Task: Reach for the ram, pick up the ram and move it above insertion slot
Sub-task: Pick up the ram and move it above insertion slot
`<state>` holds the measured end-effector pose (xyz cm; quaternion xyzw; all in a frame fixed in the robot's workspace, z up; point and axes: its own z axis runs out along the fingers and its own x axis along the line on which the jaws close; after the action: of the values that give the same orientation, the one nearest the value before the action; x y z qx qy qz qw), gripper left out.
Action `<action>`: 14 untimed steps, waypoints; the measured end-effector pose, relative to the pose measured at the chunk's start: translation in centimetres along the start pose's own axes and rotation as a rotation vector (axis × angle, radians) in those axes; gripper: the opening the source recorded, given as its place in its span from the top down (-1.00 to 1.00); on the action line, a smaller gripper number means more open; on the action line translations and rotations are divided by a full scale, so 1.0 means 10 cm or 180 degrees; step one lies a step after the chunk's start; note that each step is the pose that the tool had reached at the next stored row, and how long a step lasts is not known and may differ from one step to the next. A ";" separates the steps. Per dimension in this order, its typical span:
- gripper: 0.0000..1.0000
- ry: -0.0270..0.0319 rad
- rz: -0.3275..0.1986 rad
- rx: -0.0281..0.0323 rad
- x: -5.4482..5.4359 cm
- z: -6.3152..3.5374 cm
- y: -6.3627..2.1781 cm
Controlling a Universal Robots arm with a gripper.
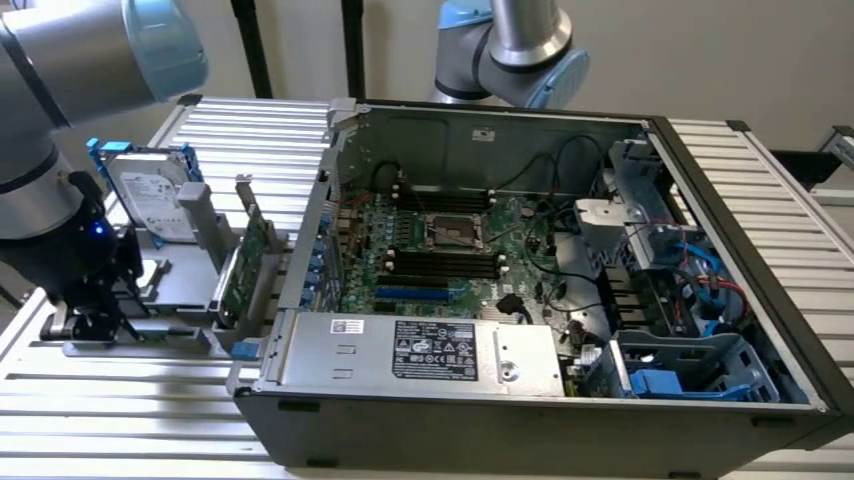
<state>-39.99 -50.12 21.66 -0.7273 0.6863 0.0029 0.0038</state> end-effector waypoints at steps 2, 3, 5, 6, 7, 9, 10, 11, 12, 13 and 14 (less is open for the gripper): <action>0.27 -0.0001 0.0000 -0.0001 0.00 0.030 0.000; 0.27 -0.0002 0.0000 -0.0003 0.00 0.045 0.000; 0.27 -0.0004 0.0000 -0.0007 0.00 0.068 0.000; 0.27 -0.0005 0.0000 -0.0010 0.00 0.077 0.000; 0.27 -0.0006 0.0000 -0.0014 0.00 0.087 0.000; 0.27 -0.0010 0.0000 -0.0021 0.00 0.105 -0.001; 0.27 -0.0013 0.0000 -0.0025 -0.01 0.114 -0.003; 0.27 -0.0016 0.0000 -0.0029 -0.01 0.122 -0.005; 0.27 -0.0018 0.0000 -0.0034 -0.01 0.130 -0.006; 0.27 -0.0021 0.0000 -0.0039 -0.01 0.138 -0.007; 0.27 -0.0022 0.0000 -0.0045 -0.01 0.145 -0.009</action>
<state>-39.90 -49.98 20.22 -0.7272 0.6863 0.0103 0.0011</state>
